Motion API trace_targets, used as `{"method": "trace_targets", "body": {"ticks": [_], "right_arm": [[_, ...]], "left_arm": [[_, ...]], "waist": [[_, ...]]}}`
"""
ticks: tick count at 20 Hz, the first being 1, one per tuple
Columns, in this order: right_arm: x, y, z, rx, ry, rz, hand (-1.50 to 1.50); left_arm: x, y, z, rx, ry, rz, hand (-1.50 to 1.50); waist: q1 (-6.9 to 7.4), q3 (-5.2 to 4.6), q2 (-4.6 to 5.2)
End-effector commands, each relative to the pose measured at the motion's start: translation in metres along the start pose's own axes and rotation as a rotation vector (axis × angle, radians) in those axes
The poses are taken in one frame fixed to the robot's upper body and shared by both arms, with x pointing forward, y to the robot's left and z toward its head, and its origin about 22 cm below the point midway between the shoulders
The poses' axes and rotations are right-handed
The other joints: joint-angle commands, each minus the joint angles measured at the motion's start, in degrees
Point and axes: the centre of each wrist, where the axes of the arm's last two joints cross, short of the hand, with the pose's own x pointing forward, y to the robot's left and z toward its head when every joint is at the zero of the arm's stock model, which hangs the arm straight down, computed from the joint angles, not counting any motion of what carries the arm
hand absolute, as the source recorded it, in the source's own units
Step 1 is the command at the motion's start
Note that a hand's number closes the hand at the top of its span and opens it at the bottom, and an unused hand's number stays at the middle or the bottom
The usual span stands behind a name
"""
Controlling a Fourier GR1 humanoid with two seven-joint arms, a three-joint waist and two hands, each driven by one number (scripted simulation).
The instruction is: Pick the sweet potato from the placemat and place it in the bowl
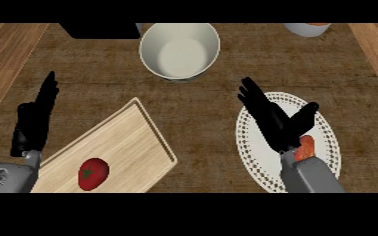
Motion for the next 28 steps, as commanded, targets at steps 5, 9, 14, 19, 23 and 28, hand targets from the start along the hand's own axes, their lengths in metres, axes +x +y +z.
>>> {"method": "trace_targets", "body": {"ticks": [5, 9, 14, 19, 23, 28], "right_arm": [[0.04, -0.12, 0.058, 0.06, -0.389, -0.071, 1.5], [0.008, -0.185, 0.116, -0.559, -0.367, 0.074, -1.5], [-0.014, -0.213, 0.18, -0.266, -0.545, 0.154, -1.5], [0.019, -0.236, 0.2, -0.163, -0.449, 0.429, -1.5], [0.049, -0.24, 0.188, -0.097, -0.31, 0.63, -1.5], [0.082, -0.232, 0.159, -0.056, -0.167, 0.826, -1.5]], "left_arm": [[0.045, 0.0, -0.009, 0.025, -0.193, 0.031, 0.0], [0.048, -0.011, -0.006, -0.003, -0.188, 0.071, 0.0], [0.073, -0.033, -0.003, -0.056, -0.195, 0.099, 0.0], [0.064, -0.03, 0.002, -0.072, -0.196, 0.088, 0.0], [0.078, -0.037, 0.004, -0.072, -0.205, 0.079, 0.0], [0.07, -0.031, 0.005, -0.08, -0.201, 0.078, 0.0]], "waist": [[-3.59, -0.75, -0.71], [-5.27, -0.67, -0.08], [-2.79, -0.82, -0.34], [-1.81, -1.13, -0.38], [-1.48, -1.17, -0.42], [-0.82, -1.23, -0.29]]}}
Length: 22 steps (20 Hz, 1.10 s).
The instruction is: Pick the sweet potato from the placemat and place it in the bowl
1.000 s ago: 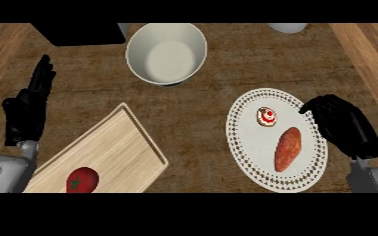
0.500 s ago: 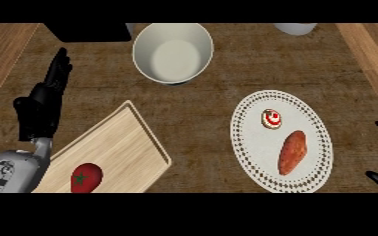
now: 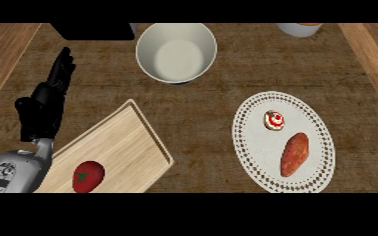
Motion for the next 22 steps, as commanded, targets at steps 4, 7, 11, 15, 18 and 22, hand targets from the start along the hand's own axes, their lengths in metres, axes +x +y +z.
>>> {"method": "trace_targets", "body": {"ticks": [4, 7, 11, 15, 18, 22], "right_arm": [[0.032, 0.021, -0.047, 0.24, 0.037, 0.153, -1.5], [0.046, 0.05, -0.064, 0.301, 0.053, 0.144, -1.5], [0.041, 0.054, -0.059, 0.403, 0.084, 0.17, -1.5], [0.053, 0.081, -0.077, 0.451, 0.132, 0.242, -1.5], [0.045, 0.101, -0.064, 0.502, 0.213, 0.282, -1.5], [0.037, 0.113, -0.081, 0.514, 0.29, 0.332, -1.5]], "left_arm": [[0.016, -0.002, 0.005, -0.015, -0.004, 0.003, 0.0], [0.001, 0.001, -0.004, -0.001, 0.007, 0.004, 0.0], [0.006, -0.006, -0.013, 0.005, 0.004, -0.009, 0.0], [0.002, -0.016, -0.003, 0.006, -0.009, -0.001, 0.0], [0.01, -0.001, -0.007, 0.014, -0.01, -0.008, 0.0], [0.014, -0.007, -0.008, 0.005, 0.006, -0.004, 0.0]], "waist": [[0.34, -0.04, -0.11], [-0.13, -0.09, -0.02], [-0.3, -0.02, 0.04], [-0.08, -0.03, 0.03], [-0.17, -0.03, -0.04], [0.05, -0.01, 0.02]]}}
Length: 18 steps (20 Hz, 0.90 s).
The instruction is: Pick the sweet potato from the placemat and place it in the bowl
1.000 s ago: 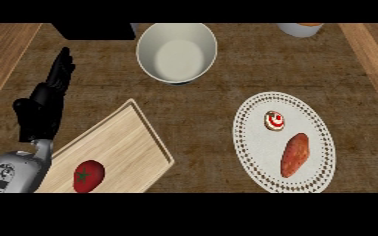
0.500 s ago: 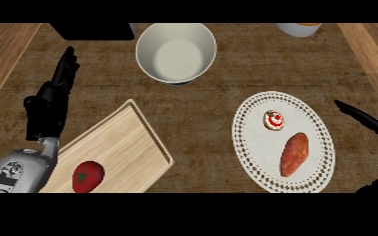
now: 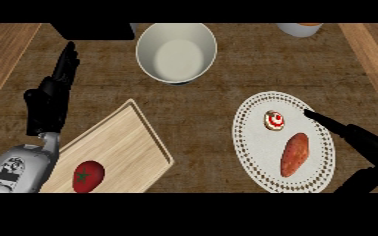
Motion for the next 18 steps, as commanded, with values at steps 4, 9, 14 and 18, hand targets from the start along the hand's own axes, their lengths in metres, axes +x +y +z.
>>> {"method": "trace_targets", "body": {"ticks": [4, 9, 14, 18], "right_arm": [[-0.019, 0.013, -0.02, 0.029, 0.078, 0.028, -1.5], [-0.019, 0.019, -0.036, 0.042, 0.069, 0.012, -1.5], [-0.01, 0.045, -0.06, 0.05, 0.056, 0.014, -1.5], [-0.029, 0.06, -0.053, 0.051, 0.036, 0.009, -1.5]], "left_arm": [[0.004, -0.009, 0.008, -0.005, 0.0, 0.005, 0.0], [0.01, 0.009, 0.015, -0.007, 0.015, -0.01, 0.0], [-0.006, 0.004, 0.008, -0.002, 0.003, 0.01, 0.0], [-0.006, 0.013, 0.006, -0.005, -0.017, -0.006, 0.0]], "waist": [[0.06, 0.03, 0.02], [0.16, 0.03, 0.01], [0.02, 0.02, 0.02], [-0.02, 0.03, 0.02]]}}
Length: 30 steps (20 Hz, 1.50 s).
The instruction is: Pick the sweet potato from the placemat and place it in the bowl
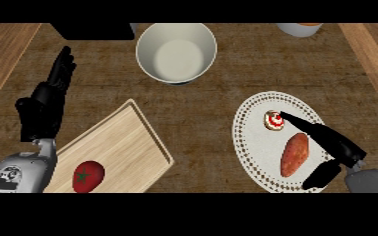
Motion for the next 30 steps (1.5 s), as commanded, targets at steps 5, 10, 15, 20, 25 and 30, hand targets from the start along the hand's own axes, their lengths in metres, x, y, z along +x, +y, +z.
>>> {"method": "trace_targets", "body": {"ticks": [5, 10, 15, 20, 25, 30], "right_arm": [[-0.013, 0.012, -0.011, -0.027, -0.062, 0.119, 1.5], [-0.007, 0.021, -0.019, -0.035, -0.087, 0.103, 1.5], [-0.015, 0.002, -0.009, -0.061, -0.121, 0.08, 1.5], [0.117, 0.087, -0.069, 0.05, -0.404, 0.27, 1.5], [0.227, 0.159, -0.087, 0.216, -0.59, 0.428, 1.5], [0.278, 0.186, -0.036, 0.161, -0.619, 0.193, 1.5]], "left_arm": [[0.013, -0.013, 0.008, 0.012, 0.004, 0.013, 0.0], [0.006, 0.003, 0.004, -0.009, 0.002, 0.001, 0.0], [0.0, -0.002, -0.001, 0.004, -0.002, -0.004, 0.0], [-0.006, -0.01, 0.0, -0.035, 0.021, 0.003, 0.0], [0.006, -0.017, -0.006, -0.069, -0.021, 0.005, 0.0], [0.002, -0.006, -0.01, -0.021, -0.004, -0.003, 0.0]], "waist": [[0.11, 0.03, -0.01], [-0.02, 0.01, -0.01], [-0.11, 0.0, -0.02], [0.95, -0.31, -0.59], [4.31, -0.34, -0.76], [1.72, -0.03, -0.42]]}}
